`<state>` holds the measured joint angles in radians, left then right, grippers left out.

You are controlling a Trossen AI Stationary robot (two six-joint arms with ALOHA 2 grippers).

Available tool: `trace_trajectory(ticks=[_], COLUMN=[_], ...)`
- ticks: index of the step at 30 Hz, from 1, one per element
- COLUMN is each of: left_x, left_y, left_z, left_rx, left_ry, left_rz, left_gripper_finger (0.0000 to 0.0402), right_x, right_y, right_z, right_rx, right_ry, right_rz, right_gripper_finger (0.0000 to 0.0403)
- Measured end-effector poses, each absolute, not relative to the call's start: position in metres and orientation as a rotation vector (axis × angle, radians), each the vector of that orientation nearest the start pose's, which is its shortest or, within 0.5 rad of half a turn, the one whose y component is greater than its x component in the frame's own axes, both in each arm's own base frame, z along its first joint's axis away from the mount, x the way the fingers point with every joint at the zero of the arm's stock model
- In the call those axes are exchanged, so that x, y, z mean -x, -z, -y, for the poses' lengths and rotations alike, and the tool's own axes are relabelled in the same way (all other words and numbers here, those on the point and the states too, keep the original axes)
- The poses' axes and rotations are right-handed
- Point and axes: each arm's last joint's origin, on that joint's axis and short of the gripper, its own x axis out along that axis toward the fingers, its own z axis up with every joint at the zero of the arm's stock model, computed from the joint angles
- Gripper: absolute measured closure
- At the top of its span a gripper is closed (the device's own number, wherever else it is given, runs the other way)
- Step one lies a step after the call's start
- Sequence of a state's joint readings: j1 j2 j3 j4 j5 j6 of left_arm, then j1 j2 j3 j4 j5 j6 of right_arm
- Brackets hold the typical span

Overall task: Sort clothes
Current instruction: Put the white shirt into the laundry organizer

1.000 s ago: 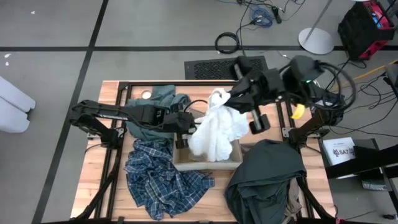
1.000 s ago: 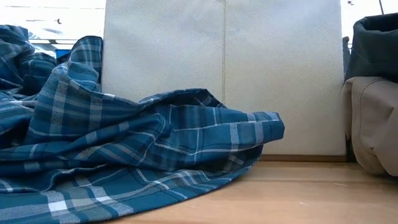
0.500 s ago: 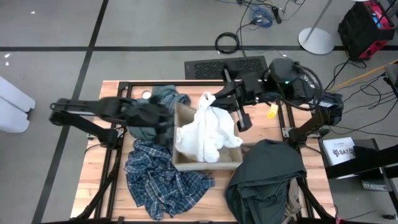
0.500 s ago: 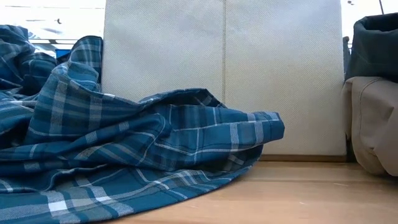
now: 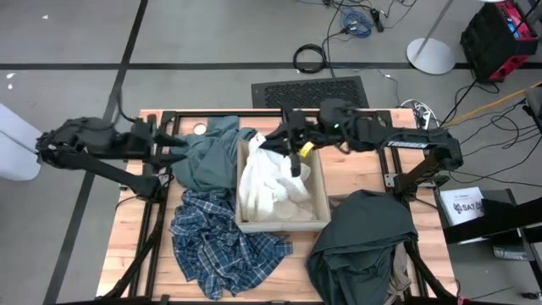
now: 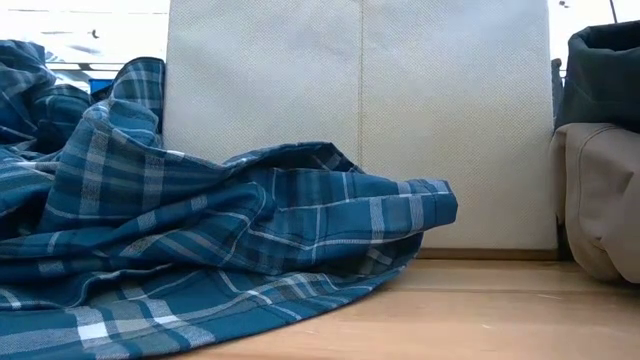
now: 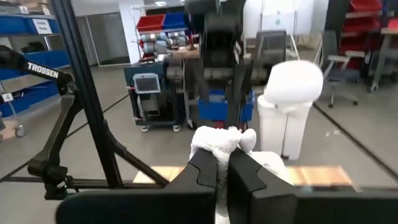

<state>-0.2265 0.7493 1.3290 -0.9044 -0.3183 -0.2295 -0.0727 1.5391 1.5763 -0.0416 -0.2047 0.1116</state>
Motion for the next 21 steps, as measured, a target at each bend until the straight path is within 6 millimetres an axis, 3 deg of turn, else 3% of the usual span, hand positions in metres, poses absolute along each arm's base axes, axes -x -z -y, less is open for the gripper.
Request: trace_trajectory(ticks=[5, 9, 14, 18, 21], left_x=[-0.082, -0.085, -0.090, -0.091, -0.092], left_y=[-0.416, -0.400, -0.387, -0.384, -0.386], left_z=[0.010, 0.010, 0.012, 0.012, 0.012], left_rx=[0.147, 0.136, 0.117, 0.097, 0.097], left_ry=[-0.130, -0.133, -0.136, -0.134, -0.130], left_rz=[-0.260, -0.295, -0.337, -0.347, -0.326], left_gripper_finger=[0.0206, 0.0206, 0.0206, 0.0206, 0.0206], right_x=[-0.357, -0.357, -0.347, -0.336, -0.331], right_y=[-0.385, -0.355, -0.331, -0.314, -0.308], right_z=[0.019, 0.008, -0.008, -0.012, -0.009], right_rx=[-0.210, -0.283, -0.314, -0.338, -0.315], right_ry=[-0.125, -0.136, -0.136, -0.030, 0.084], right_rz=[-0.137, -0.268, -0.530, -0.739, -0.804], right_gripper_finger=[0.0403, 0.0403, 0.0403, 0.0403, 0.0403])
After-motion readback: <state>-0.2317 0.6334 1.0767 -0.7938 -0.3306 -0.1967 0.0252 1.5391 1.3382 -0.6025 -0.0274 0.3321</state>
